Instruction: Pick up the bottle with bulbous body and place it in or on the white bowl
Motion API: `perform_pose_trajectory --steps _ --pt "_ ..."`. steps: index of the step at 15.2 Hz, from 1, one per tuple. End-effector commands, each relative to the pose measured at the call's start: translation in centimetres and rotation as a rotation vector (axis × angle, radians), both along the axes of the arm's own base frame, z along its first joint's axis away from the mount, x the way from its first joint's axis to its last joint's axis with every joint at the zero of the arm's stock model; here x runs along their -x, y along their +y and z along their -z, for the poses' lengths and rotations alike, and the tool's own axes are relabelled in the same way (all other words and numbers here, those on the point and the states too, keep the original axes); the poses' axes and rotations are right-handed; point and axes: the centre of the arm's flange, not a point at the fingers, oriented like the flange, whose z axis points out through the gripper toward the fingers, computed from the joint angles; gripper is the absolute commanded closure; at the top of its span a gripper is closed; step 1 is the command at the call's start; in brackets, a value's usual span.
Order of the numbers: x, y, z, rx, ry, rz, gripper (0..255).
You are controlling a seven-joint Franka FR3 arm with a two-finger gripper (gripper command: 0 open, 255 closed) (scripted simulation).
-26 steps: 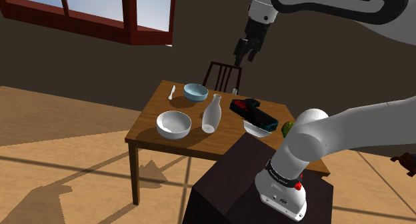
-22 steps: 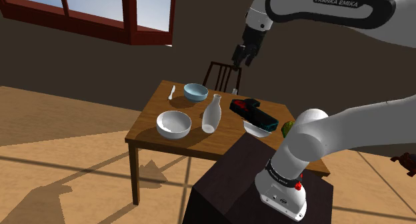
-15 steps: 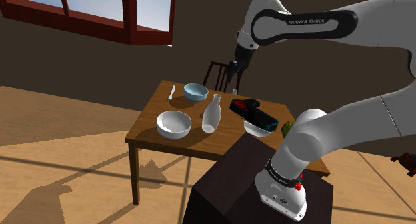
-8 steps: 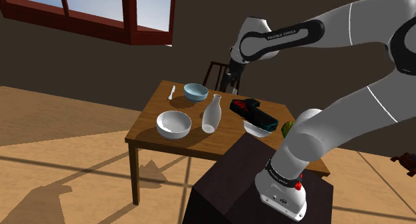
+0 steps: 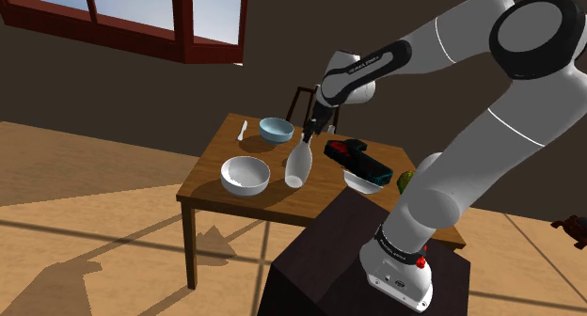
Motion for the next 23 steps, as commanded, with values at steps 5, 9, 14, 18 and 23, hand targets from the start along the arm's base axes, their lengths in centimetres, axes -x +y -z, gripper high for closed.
perform_pose_trajectory --steps 5,9,14,18,23 --pt "-0.6 0.0 3.1 0.000 -0.001 -0.002 0" --pt "-0.6 0.0 3.4 0.000 -0.001 -0.002 0" --pt "-0.6 0.0 3.4 0.000 -0.001 -0.002 255" --pt "-0.6 0.0 3.4 0.000 -0.001 -0.002 255" --pt "-0.6 0.0 3.4 0.000 -0.001 -0.002 255"
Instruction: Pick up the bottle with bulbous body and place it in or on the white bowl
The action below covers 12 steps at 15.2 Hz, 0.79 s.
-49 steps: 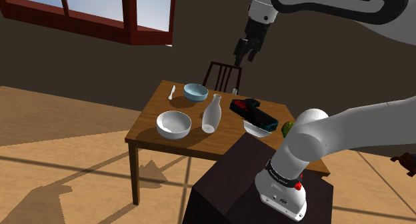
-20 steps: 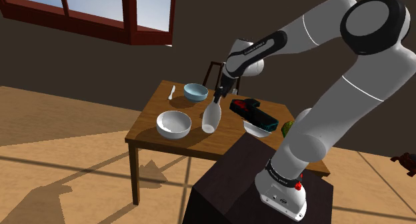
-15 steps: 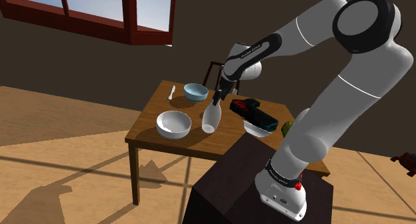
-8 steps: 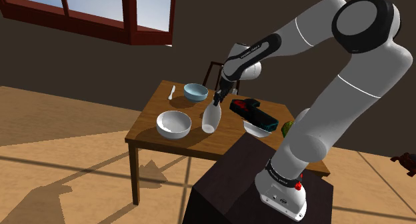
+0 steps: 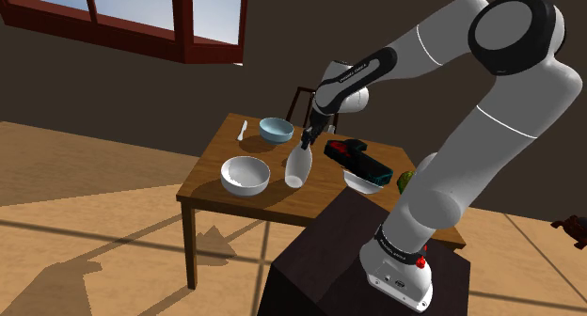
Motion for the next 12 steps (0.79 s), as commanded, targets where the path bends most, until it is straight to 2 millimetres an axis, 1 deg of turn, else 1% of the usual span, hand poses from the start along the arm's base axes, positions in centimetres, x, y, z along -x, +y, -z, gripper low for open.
perform_pose_trajectory --steps 1,12 --pt "0.0 0.0 -0.5 0.000 0.001 0.000 255" --pt "0.0 0.0 -6.3 0.000 0.001 0.000 255"
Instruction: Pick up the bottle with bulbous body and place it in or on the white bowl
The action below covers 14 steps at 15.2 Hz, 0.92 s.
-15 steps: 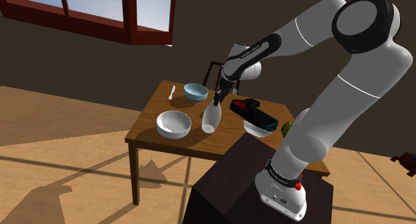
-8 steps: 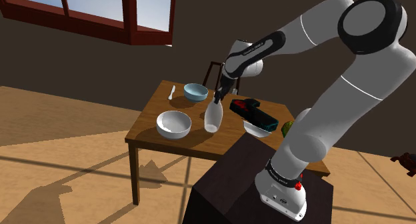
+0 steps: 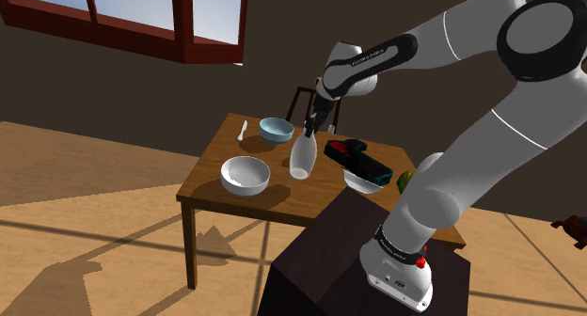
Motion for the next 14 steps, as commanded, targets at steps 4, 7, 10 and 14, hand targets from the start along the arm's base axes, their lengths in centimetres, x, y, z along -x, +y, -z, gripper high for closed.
perform_pose_trajectory --steps 4,7,10,14 --pt "-0.1 0.0 -2.6 0.000 0.000 0.000 255" --pt "-0.1 0.0 -4.2 0.000 0.000 0.000 255" --pt "-0.1 0.0 -5.8 0.000 0.000 0.000 255" --pt "-0.1 0.0 -7.9 0.000 0.000 0.000 255"
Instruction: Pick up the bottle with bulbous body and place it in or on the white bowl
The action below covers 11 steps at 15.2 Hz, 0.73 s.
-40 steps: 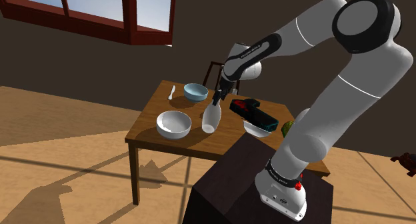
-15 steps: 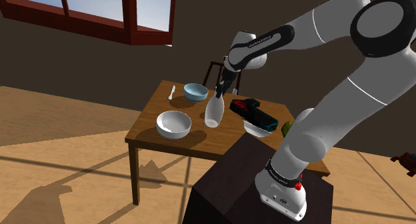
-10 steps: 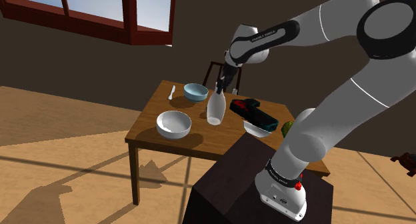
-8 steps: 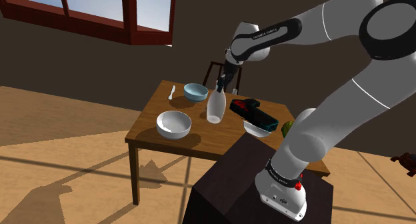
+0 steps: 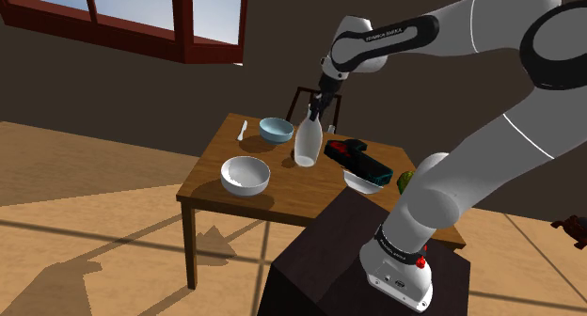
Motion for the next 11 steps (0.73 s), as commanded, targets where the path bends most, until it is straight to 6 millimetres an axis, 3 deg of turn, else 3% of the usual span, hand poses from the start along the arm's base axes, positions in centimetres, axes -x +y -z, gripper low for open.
perform_pose_trajectory --steps 1,4,11 --pt "-0.1 0.0 -1.2 0.000 0.000 0.000 255" --pt "-0.1 0.0 -2.5 0.000 0.000 0.000 255" --pt "-4.7 7.2 -6.1 0.000 0.000 0.000 255"
